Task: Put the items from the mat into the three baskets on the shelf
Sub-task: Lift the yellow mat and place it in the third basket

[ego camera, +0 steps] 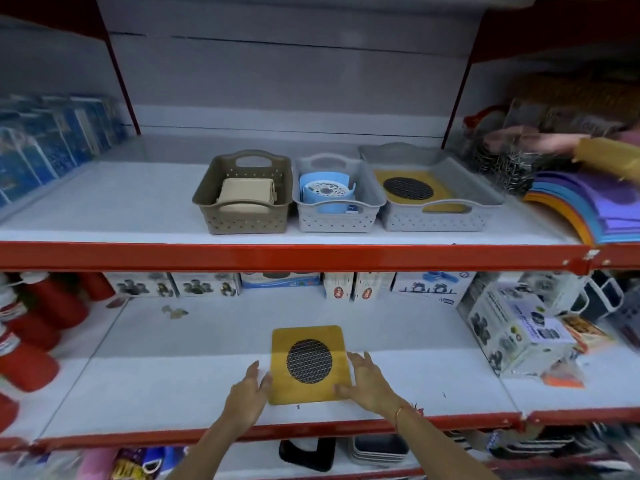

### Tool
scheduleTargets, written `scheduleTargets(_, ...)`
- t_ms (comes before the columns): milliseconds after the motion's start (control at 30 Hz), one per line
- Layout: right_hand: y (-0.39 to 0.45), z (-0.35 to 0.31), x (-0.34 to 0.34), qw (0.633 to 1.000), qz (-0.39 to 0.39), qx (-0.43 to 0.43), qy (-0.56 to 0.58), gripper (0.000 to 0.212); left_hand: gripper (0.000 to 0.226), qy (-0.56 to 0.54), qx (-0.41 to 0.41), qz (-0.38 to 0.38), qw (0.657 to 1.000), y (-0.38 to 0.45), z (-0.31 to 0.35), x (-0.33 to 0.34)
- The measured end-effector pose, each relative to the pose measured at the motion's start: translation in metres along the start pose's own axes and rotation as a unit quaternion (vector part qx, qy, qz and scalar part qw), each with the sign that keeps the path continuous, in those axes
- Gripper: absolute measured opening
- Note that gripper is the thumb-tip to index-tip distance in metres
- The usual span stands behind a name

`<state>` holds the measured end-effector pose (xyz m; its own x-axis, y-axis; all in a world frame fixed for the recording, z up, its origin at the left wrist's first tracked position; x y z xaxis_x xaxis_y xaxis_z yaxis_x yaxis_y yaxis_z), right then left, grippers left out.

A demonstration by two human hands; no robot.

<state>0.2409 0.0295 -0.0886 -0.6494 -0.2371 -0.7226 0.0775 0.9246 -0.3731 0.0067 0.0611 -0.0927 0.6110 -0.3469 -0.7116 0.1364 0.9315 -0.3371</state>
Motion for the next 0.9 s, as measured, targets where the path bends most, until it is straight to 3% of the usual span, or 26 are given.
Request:
scheduleTargets(100,0.006,-0.003,0.011,0.999,-0.034,-0.001,-0.015,0.091,0.06,-0.005,-0.008,-0.018,1.0,-0.001,0.006,0.014)
scheduleTargets(267,0.004,-0.008,0.011,0.99,-0.04,0.017,0.134,0.091,0.063,-0.116,-0.022,-0.001,0.993,-0.004,0.019,0.014)
scheduleTargets(467,-0.021,-0.015,-0.01,0.976,-0.003,-0.04,0.213,0.082,0.073,-0.239,-0.001,0.037,0.97,-0.021,0.021,-0.002)
scheduleTargets(600,-0.044,-0.013,-0.011,0.948,0.003,-0.05,0.313,0.086,0.046,-0.253,0.05,0.07,0.963,-0.048,0.019,-0.016)
scheduleTargets(700,-0.071,-0.017,-0.013,0.939,-0.003,-0.058,0.339,0.094,0.052,-0.307,0.071,0.077,0.946,-0.082,0.019,-0.026)
scheduleTargets(800,-0.103,-0.031,-0.026,0.937,0.01,-0.087,0.337,0.1,0.079,-0.328,0.09,0.091,0.936,-0.116,0.029,-0.042)
scheduleTargets(900,-0.145,-0.054,-0.053,0.933,0.042,-0.14,0.328,0.103,0.091,-0.309,0.12,0.104,0.938,-0.156,0.049,-0.062)
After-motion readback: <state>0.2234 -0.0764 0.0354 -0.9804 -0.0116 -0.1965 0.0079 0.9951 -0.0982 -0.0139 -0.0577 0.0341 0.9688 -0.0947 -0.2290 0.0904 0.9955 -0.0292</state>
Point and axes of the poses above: each hand's wrist, its own y-axis towards the middle knuckle, its own x-axis out of the palm, z = x × y, the point moved 10 cm from there along y, towards the middle knuckle, and after that the axes turned 6 degrees about y, right-handed, at the moved point
